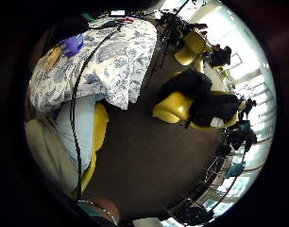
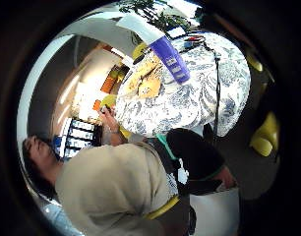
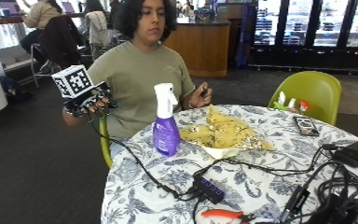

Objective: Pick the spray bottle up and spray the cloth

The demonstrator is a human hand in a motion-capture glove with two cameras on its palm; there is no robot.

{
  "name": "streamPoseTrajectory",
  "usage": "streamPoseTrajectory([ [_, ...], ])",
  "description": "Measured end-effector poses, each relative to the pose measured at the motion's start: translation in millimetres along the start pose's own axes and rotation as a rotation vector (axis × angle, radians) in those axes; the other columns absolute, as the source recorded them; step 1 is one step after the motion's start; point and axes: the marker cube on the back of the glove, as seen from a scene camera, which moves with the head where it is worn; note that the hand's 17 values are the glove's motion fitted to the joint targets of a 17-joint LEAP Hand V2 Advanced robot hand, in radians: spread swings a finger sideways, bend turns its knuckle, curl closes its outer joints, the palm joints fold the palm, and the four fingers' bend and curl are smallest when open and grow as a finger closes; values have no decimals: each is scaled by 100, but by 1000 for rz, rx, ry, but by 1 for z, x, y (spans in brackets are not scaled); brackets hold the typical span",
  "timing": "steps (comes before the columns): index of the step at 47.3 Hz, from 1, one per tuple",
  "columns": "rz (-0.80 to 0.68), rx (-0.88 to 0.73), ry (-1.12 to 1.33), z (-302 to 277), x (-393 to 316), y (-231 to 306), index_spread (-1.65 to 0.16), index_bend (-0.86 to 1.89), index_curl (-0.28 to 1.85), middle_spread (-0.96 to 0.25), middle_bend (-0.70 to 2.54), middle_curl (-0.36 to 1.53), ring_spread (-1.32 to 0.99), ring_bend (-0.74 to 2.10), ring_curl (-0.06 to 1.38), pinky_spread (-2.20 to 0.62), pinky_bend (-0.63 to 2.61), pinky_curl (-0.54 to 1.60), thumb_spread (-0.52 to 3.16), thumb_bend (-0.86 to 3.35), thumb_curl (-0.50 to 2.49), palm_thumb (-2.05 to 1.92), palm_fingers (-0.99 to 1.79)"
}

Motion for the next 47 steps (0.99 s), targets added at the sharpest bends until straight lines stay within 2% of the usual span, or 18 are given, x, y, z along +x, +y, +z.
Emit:
streamPoseTrajectory([
  [17, 49, 85, -100, 4, -5, -27, -40, 11, 20, -5, 20, 30, -10, 41, 28, 21, 39, 31, 109, 0, 26, 51, 39],
  [27, 44, 116, -531, 20, -23, -75, -40, 10, 18, -4, 21, 32, -9, 44, 30, 21, 41, 33, 105, -1, 29, 59, 36],
  [32, 112, 269, -805, 33, -31, -110, -39, 10, 17, -3, 22, 33, -8, 47, 31, 21, 40, 33, 103, -1, 31, 64, 36],
  [36, 113, 197, -956, 45, -38, -121, -39, 11, 17, -2, 23, 34, -8, 47, 32, 21, 39, 33, 101, -1, 32, 66, 36],
  [40, 131, 208, -1005, 54, -43, -138, -38, 13, 19, -1, 19, 33, -6, 44, 32, 21, 40, 34, 99, -2, 33, 69, 29],
  [42, 126, 228, -1030, 59, -44, -148, -37, 11, 18, -1, 19, 33, -7, 48, 33, 19, 46, 35, 97, 1, 34, 75, 40],
  [45, 101, 261, -1104, 64, -45, -161, -33, 10, 17, -6, 31, 37, -11, 58, 32, 4, 51, 33, 98, 5, 38, 85, 88],
  [47, 98, 282, -1163, 66, -45, -168, -32, 12, 18, -8, 34, 38, -14, 61, 33, -6, 55, 34, 93, 7, 41, 91, 108],
])
